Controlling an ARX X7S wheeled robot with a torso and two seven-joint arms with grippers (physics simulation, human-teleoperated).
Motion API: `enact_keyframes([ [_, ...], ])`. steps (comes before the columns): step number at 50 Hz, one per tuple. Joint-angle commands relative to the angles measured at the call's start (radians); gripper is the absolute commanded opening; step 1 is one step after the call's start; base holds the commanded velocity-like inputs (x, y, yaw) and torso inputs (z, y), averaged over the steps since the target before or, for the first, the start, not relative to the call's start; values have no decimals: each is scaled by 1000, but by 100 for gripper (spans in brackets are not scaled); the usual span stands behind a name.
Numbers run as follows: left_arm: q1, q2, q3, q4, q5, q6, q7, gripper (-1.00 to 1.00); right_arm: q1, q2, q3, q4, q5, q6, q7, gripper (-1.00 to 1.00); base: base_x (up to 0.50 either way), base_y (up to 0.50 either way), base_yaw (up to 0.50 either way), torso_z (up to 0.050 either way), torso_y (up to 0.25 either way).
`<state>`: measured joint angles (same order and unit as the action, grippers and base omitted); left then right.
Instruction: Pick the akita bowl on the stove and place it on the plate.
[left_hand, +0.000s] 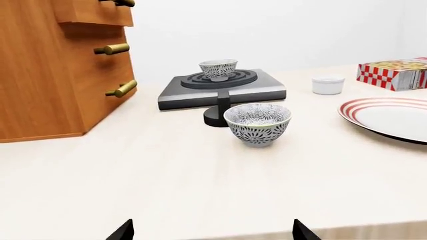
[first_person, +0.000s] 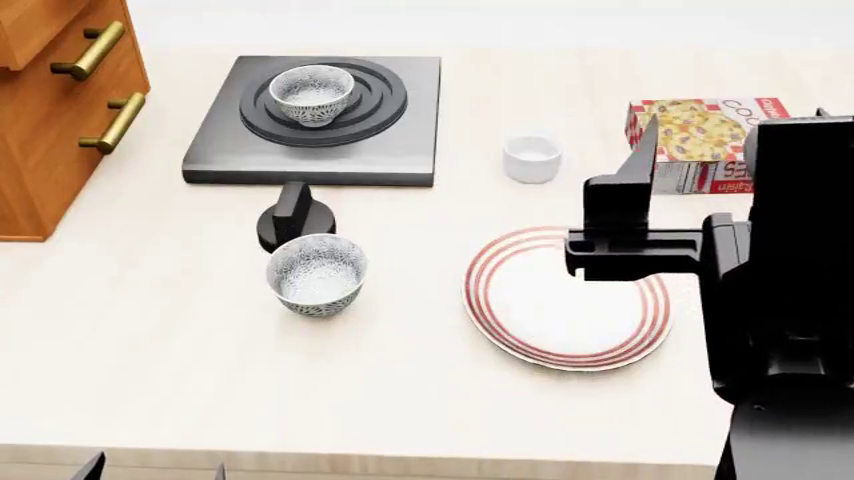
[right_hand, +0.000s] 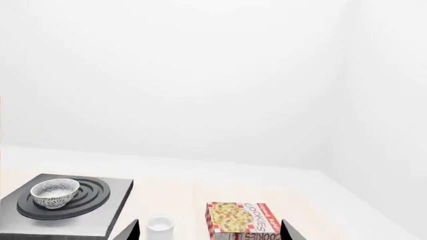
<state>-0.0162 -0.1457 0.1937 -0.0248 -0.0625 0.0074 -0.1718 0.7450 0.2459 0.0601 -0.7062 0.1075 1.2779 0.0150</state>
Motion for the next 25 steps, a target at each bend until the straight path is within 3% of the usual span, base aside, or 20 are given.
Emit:
enact_keyframes([
  [1, -3, 14, -27, 0, -25, 1, 16, 100, -55, -15, 50, 13, -15, -55, -20, 100, 0, 0, 0, 0, 0],
  [25, -5, -6, 6, 27, -27, -8, 4, 100, -72, -26, 66, 29, -8, -96, -6, 100, 0, 0, 0, 0, 0],
])
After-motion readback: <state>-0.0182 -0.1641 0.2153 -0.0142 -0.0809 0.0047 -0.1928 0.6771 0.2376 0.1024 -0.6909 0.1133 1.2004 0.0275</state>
